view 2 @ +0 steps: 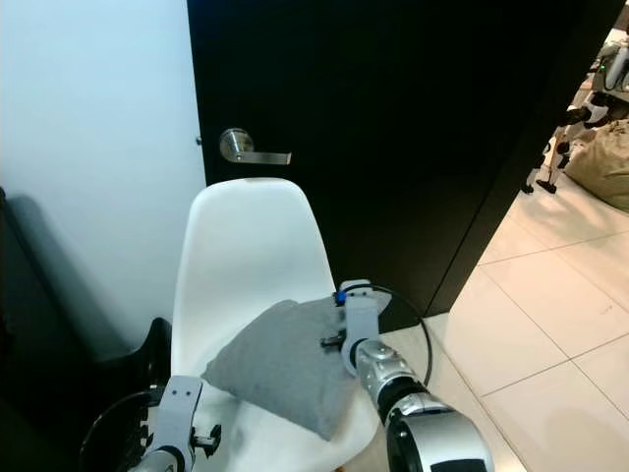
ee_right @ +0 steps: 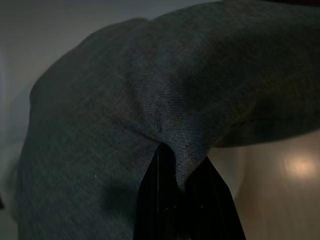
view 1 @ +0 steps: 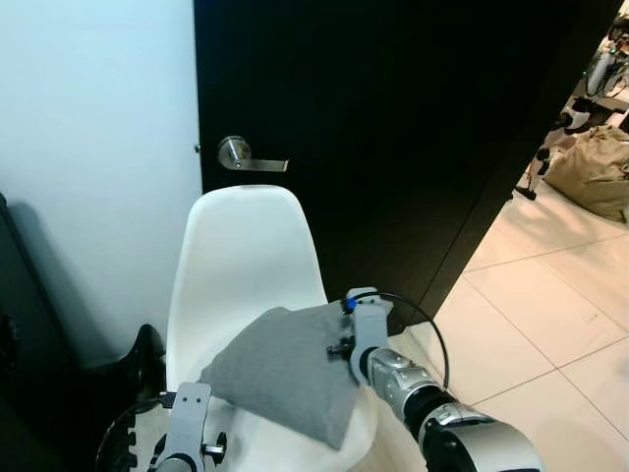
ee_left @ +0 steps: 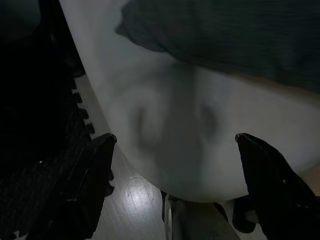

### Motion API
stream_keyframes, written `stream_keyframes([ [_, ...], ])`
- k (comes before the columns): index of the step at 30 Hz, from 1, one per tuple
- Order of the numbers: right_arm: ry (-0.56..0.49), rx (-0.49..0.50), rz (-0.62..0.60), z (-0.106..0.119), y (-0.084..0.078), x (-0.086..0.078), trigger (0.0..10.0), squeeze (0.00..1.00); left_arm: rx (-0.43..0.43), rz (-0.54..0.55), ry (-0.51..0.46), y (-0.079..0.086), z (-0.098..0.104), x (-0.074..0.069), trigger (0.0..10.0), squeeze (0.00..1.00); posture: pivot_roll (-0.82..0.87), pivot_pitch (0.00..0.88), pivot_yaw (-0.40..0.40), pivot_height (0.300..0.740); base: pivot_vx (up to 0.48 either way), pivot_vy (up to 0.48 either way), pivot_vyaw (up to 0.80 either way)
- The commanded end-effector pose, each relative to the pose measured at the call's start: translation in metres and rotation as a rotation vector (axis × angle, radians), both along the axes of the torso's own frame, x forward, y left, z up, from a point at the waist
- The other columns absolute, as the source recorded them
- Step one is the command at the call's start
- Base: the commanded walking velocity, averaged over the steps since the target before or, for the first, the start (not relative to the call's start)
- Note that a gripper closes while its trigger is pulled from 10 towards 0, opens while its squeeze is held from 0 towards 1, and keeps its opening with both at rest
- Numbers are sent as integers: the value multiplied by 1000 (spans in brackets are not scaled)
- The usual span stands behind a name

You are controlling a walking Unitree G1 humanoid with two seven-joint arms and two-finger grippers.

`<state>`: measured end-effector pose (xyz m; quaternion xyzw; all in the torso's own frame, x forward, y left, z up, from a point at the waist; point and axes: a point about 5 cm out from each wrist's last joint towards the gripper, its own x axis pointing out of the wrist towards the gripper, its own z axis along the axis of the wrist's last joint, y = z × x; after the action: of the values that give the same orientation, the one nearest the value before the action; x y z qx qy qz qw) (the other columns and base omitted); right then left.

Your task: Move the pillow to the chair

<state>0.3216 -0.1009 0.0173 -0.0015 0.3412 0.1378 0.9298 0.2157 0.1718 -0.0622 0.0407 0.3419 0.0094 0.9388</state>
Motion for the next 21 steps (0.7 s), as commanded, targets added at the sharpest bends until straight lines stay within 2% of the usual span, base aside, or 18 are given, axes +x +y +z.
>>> stream_keyframes([
  [1, -39, 72, 50, 3, 9, 0, 10000, 0, -10, -10, 19, -5, -2, -1, 10000, 0, 214, 0, -129, 740, 0, 0, 0],
  [3, -56, 106, 80, 4, 15, -1, 10000, 0, -12, -8, 15, -5, -1, 0, 10000, 0, 216, 0, -129, 740, 0, 0, 378],
  [5, -45, 94, 94, 1, 16, -3, 10000, 0, -13, -8, 13, -5, -1, 1, 10000, 0, 217, 0, -129, 740, 0, 0, 781],
  [19, -43, 74, 83, 2, 9, -2, 10000, 0, -22, -34, 26, -11, -1, 1, 10000, 0, 213, 0, -122, 740, 0, 0, 783],
  [21, -47, 94, 66, 2, 9, -2, 10000, 0, -25, -34, 26, -11, -1, 2, 10000, 0, 214, 0, -122, 740, 0, 0, 0],
])
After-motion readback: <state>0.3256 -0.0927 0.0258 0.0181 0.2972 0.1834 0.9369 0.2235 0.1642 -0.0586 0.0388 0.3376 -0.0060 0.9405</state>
